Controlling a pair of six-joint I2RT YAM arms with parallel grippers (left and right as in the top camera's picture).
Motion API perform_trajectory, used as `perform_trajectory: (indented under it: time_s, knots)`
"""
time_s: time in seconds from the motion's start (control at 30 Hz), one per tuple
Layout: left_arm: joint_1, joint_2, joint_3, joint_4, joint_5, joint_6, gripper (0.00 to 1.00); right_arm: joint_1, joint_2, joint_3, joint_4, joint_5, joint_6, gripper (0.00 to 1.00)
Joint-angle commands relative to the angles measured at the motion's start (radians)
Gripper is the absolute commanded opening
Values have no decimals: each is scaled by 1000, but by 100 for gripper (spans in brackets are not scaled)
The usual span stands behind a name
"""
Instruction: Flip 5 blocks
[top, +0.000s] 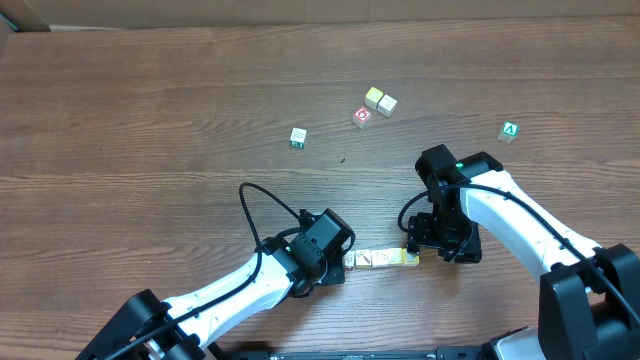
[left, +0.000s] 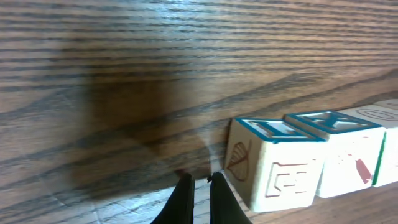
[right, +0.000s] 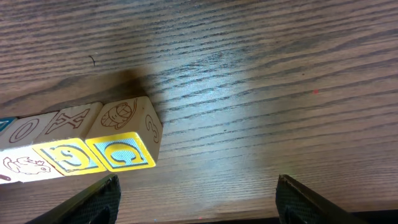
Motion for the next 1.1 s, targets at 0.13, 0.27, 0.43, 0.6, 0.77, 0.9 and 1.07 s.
perform_trajectory:
  time_s: [0.13,0.27,0.43,0.6,0.77,0.9,1.07]
  knots:
    - [7,9,-7,36,43,39,4,-3,-2,-6,3,-2,0,80]
    - [7,9,-7,42,44,39,4,-3,-2,-6,3,-2,0,80]
    - [7,9,-7,41,44,39,4,-3,-2,-6,3,-2,1,80]
    - [10,9,-7,37,43,39,4,-3,-2,-6,3,-1,24,79]
    - [10,9,-7,19,40,39,4,-9,-2,-6,42,10,108,75]
    - [10,9,-7,0,40,39,4,-31,-2,-6,76,5,137,42]
    - [10,9,-7,-10,40,39,4,-67,-2,-6,107,-1,135,28]
